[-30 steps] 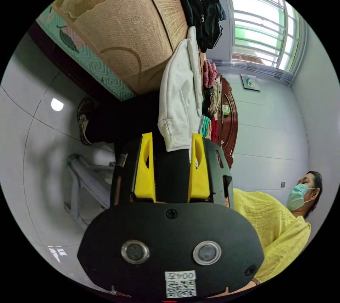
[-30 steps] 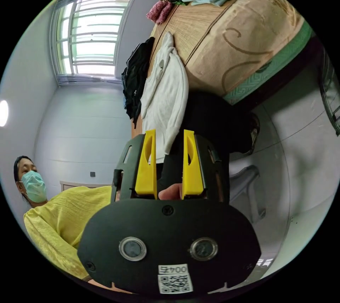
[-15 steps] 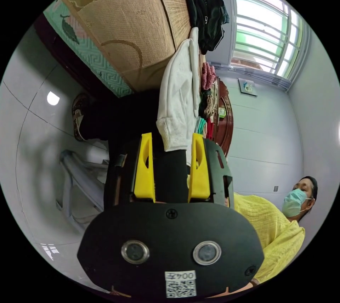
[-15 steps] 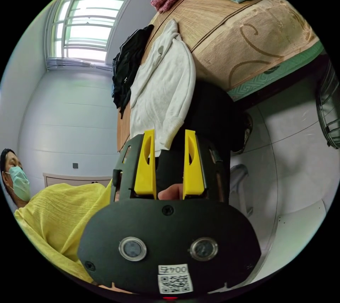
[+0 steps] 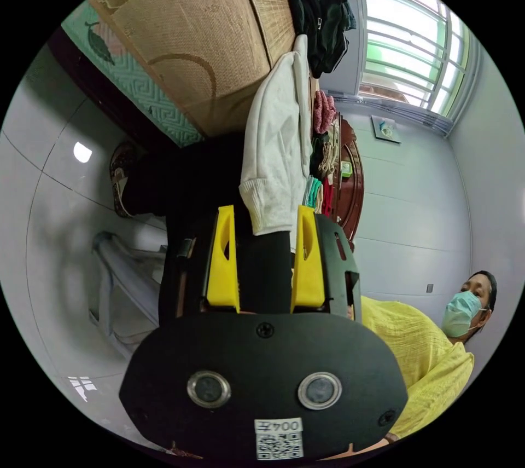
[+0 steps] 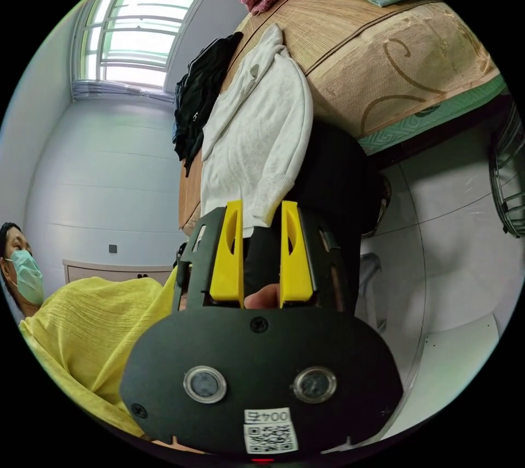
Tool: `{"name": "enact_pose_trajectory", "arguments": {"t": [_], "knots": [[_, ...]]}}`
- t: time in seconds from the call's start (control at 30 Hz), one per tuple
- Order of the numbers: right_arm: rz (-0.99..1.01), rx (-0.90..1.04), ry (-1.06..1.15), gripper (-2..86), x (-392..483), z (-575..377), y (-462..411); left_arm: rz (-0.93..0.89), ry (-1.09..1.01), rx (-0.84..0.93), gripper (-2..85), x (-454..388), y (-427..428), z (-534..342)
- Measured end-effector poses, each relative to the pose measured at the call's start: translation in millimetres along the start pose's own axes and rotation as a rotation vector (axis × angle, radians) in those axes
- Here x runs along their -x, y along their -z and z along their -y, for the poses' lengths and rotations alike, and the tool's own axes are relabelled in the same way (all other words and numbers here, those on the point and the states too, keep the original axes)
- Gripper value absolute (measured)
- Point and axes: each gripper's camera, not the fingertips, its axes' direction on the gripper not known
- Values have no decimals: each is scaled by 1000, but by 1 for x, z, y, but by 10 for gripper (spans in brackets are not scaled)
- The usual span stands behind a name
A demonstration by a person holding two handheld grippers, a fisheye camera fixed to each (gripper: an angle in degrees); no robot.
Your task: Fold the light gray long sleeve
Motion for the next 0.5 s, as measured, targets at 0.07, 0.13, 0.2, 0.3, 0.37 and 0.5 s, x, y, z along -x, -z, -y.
{"name": "enact_pose_trajectory", "arguments": {"t": [0.07, 0.13, 0.2, 0.3, 0.37, 0.5], "knots": [[-13, 3, 11, 109, 5, -4, -1, 12, -18, 1, 120, -5, -2, 0], [-33, 9, 23, 107, 12, -8, -2, 28, -40, 12, 98, -11, -4, 1], [-47, 11, 30, 104, 17, -11, -1, 47, -59, 21, 77, -16, -5, 1], [-85, 16, 40, 85, 25, -16, -1, 64, -75, 20, 47, -23, -3, 2], [-107, 17, 40, 48, 29, -20, 0, 52, -85, 15, 39, -27, -1, 2], [-120, -11, 65, 5, 41, -29, 7, 12, -115, -4, 31, -38, 3, 3]]}}
